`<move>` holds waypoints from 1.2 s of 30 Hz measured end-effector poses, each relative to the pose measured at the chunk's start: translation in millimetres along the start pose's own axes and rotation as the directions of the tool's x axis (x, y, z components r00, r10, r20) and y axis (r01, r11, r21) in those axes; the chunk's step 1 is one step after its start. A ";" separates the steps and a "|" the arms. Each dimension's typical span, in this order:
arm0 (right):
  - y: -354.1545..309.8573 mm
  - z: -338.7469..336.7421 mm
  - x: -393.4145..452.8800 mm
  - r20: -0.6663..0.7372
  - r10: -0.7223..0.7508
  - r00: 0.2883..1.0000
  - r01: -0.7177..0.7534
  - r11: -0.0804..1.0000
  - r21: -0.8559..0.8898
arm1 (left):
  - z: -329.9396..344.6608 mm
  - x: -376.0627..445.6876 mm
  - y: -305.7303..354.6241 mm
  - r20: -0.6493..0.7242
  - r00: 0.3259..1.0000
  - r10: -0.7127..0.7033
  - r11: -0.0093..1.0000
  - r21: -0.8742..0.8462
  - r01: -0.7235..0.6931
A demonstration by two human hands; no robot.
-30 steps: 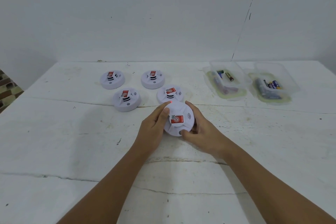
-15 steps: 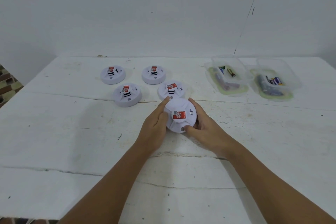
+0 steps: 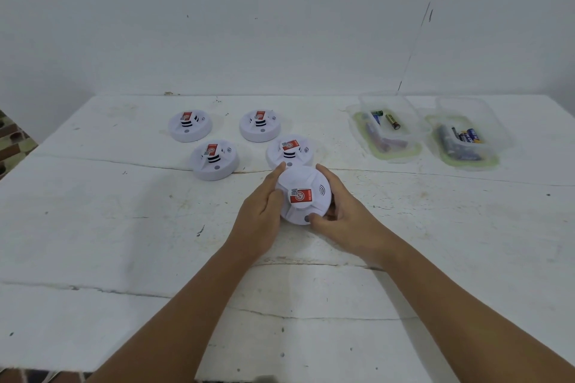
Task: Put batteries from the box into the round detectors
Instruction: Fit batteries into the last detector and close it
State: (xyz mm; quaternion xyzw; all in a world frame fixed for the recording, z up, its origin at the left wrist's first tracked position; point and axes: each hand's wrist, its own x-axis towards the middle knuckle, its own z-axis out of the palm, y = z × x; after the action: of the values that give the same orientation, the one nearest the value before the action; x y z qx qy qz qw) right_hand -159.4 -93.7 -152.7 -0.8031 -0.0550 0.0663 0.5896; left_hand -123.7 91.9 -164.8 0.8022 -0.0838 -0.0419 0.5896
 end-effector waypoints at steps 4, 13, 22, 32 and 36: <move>3.1 0.5 1.8 -0.016 -0.012 1.000 0.012 1.000 -0.003 | 1.1 -1.4 0.9 -0.002 1.000 -0.001 1.000 0.014 0.001; 3.4 0.1 -0.3 -0.007 -0.021 1.000 0.021 1.000 -0.005 | 1.6 -2.2 0.8 -0.009 1.000 -0.009 1.000 -0.004 0.009; 1.0 -2.2 -0.8 0.001 -0.028 1.000 0.028 1.000 -0.003 | 1.4 -0.7 -2.7 -0.008 1.000 -0.002 1.000 0.015 0.003; 3.3 -2.7 1.0 0.015 -0.005 1.000 0.005 1.000 0.013 | 0.9 0.3 -4.0 0.000 1.000 -0.007 1.000 -0.006 0.007; 5.9 -3.7 2.3 0.015 0.007 1.000 -0.007 1.000 0.013 | 0.3 -0.2 -3.4 0.001 1.000 -0.003 1.000 -0.001 0.003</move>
State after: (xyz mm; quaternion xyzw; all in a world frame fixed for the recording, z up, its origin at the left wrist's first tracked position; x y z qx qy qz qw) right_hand -156.4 -98.5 -157.4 -0.7991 -0.0562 0.0744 0.5940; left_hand -123.6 92.7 -168.2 0.8021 -0.0829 -0.0434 0.5898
